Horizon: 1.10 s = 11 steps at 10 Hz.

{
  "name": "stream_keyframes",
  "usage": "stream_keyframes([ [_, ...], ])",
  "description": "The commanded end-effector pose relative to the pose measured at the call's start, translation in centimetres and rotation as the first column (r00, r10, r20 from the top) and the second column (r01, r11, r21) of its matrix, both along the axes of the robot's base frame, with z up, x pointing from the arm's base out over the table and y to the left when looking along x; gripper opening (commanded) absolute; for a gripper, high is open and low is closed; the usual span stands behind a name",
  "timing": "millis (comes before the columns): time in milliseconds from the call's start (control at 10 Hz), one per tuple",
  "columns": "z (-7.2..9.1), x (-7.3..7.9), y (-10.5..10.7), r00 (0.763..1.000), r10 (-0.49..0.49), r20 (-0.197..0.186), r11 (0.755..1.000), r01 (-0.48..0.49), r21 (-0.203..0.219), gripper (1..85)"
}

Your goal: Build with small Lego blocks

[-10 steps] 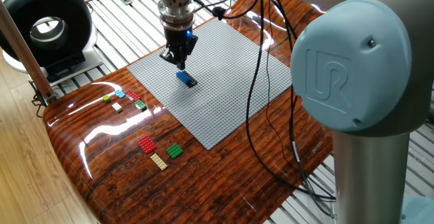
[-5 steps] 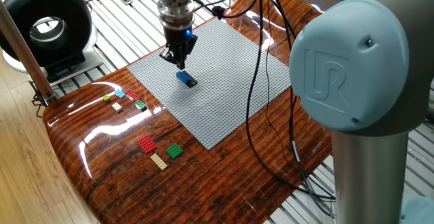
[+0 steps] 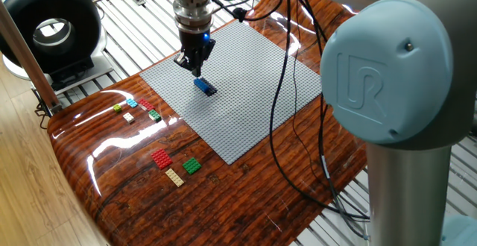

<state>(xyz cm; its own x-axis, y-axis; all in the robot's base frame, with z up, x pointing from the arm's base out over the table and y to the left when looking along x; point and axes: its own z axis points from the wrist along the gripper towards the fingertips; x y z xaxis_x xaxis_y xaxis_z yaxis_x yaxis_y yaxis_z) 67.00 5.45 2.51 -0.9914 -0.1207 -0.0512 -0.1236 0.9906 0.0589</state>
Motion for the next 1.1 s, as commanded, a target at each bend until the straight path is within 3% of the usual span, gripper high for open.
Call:
stream_keyframes([
  [0, -0.7, 0.7, 0.2, 1.0, 0.002, 0.012, 1.0, -0.002, 0.019, 1.0],
  [600, -1.4, 0.7, 0.4, 0.999, 0.018, 0.028, 1.0, -0.018, 0.017, 1.0],
  [1000, 1.0, -0.1, -1.2, 0.999, 0.023, -0.036, 1.0, -0.023, -0.012, 1.0],
])
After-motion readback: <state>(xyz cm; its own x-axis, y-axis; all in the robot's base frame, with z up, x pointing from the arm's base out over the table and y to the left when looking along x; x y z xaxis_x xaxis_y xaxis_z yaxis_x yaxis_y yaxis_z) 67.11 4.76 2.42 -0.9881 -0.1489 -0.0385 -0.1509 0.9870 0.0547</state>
